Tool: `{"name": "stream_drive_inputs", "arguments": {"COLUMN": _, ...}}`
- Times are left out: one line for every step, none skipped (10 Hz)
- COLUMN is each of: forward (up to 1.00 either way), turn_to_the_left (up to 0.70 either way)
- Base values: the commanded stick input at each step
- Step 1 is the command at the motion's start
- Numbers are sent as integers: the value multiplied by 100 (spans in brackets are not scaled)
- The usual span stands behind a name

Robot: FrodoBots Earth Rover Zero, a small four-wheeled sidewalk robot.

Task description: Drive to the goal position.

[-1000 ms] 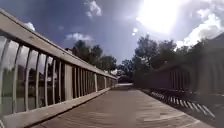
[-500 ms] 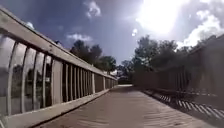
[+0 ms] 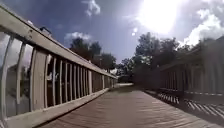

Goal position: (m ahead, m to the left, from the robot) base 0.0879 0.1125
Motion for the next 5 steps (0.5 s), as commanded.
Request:
{"name": "stream_drive_inputs", "arguments": {"forward": 70, "turn_to_the_left": 0}}
{"name": "stream_drive_inputs", "arguments": {"forward": 70, "turn_to_the_left": 0}}
{"name": "stream_drive_inputs", "arguments": {"forward": 70, "turn_to_the_left": 0}}
{"name": "stream_drive_inputs", "arguments": {"forward": 70, "turn_to_the_left": 0}}
{"name": "stream_drive_inputs", "arguments": {"forward": 70, "turn_to_the_left": 0}}
